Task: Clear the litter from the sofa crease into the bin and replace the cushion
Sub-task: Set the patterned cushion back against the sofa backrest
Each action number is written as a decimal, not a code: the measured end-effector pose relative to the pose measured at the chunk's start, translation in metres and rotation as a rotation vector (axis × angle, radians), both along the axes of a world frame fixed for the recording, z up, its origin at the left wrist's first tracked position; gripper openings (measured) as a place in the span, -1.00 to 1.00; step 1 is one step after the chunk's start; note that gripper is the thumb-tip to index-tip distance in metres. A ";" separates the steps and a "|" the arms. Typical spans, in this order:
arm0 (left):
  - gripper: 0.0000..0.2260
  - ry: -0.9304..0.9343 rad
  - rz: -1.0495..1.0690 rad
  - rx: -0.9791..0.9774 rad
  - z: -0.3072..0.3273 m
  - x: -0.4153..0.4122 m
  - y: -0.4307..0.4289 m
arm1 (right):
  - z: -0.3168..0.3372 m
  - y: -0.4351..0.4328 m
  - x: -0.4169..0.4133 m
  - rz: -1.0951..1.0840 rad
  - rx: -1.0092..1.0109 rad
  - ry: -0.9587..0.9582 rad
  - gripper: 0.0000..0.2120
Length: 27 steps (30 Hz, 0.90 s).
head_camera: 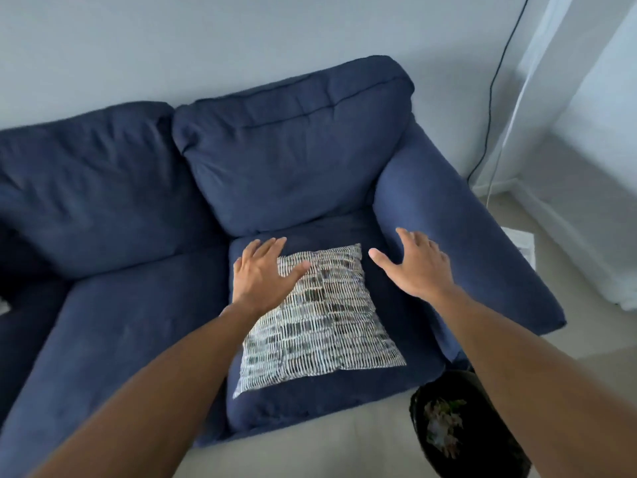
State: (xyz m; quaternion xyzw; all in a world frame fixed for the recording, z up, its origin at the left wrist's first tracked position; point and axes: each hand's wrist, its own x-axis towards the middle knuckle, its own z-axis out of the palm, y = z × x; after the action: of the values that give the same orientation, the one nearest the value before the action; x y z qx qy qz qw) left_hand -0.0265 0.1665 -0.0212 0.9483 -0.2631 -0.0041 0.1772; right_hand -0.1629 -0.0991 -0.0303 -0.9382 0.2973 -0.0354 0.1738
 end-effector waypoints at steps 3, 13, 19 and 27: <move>-0.19 0.023 0.080 0.001 -0.005 0.005 0.028 | -0.008 0.019 0.028 0.082 -0.001 0.022 -0.07; -0.22 0.077 0.274 -0.014 -0.036 0.004 0.084 | -0.039 0.060 0.070 0.203 0.106 0.120 0.01; -0.16 0.247 0.317 -0.053 -0.082 0.005 0.078 | -0.086 0.063 0.068 0.160 0.185 0.211 0.02; -0.09 0.459 0.361 -0.075 -0.150 0.022 0.067 | -0.156 0.062 0.073 0.006 0.265 0.295 0.07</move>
State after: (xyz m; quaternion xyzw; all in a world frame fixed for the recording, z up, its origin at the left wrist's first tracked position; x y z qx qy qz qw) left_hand -0.0040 0.2340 -0.1714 0.9469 -0.0430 -0.1773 0.2649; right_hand -0.0902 -0.0372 -0.1865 -0.9028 0.3190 0.1425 0.2506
